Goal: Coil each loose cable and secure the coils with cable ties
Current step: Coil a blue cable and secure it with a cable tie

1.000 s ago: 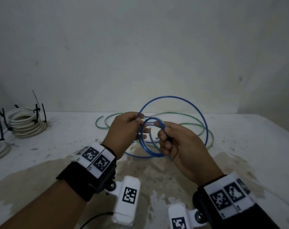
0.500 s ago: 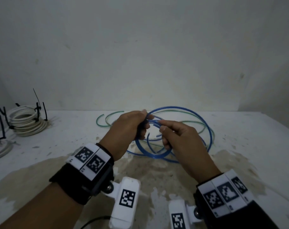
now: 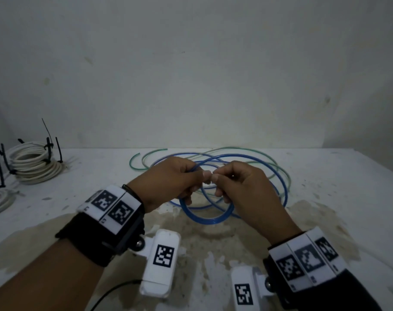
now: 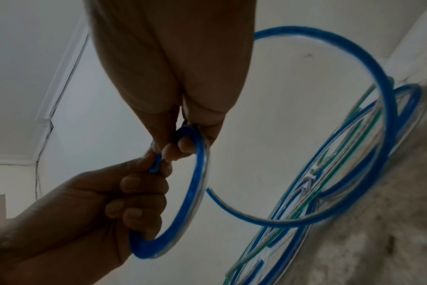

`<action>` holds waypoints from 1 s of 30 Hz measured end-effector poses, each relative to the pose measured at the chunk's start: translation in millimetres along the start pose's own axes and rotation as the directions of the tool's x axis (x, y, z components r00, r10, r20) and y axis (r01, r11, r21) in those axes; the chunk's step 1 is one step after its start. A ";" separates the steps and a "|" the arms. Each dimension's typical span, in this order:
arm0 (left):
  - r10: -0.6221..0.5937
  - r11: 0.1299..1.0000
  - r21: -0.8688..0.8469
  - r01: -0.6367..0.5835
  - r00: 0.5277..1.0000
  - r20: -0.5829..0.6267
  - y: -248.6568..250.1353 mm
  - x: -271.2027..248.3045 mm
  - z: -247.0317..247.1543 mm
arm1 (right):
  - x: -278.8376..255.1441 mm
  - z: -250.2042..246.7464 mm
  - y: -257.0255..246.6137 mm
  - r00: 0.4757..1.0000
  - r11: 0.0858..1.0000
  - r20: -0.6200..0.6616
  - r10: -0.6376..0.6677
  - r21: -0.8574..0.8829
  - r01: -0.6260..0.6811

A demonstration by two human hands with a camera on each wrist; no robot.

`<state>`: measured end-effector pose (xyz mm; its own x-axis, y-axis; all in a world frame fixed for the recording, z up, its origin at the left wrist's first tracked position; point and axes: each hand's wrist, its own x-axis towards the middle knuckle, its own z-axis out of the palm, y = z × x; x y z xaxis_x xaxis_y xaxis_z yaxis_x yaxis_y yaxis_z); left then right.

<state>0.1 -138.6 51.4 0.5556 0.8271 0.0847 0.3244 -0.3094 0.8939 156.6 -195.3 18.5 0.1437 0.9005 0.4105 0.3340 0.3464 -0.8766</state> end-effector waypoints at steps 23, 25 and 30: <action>-0.015 0.858 -0.501 -0.117 0.967 -0.253 -7.2 -1.1 8.8 | 5.6 -1.9 5.7 0.986 0.983 -0.115 -0.116 -0.157 0.098; -0.013 0.844 -0.524 -0.118 0.971 -0.240 -9.4 -1.9 10.0 | 5.7 -0.5 6.5 0.983 0.979 -0.126 -0.132 -0.170 0.110; 0.012 0.789 -0.612 -0.046 0.998 -0.059 -12.7 -9.8 6.2 | 3.7 -4.6 5.0 0.969 0.940 -0.098 -0.228 -0.280 0.193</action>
<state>-4.7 -145.7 36.6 0.5128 0.8499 0.1211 -0.2380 0.0053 0.9712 163.1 -191.4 16.7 0.1542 0.7677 0.6220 0.6027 0.4258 -0.6749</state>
